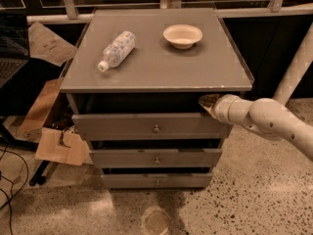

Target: Open top drawer

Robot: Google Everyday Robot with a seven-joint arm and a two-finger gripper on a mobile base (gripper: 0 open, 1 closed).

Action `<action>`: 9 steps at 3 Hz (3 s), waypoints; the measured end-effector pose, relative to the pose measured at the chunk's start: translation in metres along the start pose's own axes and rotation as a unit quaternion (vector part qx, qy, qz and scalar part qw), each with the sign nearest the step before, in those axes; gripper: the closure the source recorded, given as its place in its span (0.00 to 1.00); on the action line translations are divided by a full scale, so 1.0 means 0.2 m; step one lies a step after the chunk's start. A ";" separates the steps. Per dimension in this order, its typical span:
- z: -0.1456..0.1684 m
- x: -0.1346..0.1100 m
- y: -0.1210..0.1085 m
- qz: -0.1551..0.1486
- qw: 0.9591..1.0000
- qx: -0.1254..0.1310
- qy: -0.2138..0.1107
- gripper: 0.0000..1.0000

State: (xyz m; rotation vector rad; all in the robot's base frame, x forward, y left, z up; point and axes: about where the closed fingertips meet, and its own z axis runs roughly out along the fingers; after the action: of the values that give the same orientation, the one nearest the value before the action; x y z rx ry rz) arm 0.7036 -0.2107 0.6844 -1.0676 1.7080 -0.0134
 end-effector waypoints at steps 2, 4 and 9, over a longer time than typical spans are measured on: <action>-0.09 0.02 -0.07 -0.007 0.999 -0.033 0.015 1.00; -0.13 0.05 -0.05 -0.023 0.997 -0.064 0.020 1.00; -0.19 0.05 0.03 -0.011 0.995 -0.080 0.058 1.00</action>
Offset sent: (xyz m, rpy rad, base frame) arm -0.0584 -0.0243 0.0013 -0.0531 0.2582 0.2643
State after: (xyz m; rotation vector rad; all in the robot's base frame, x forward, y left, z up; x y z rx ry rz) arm 0.6690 -0.2316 0.6901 -1.2241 1.8252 0.0481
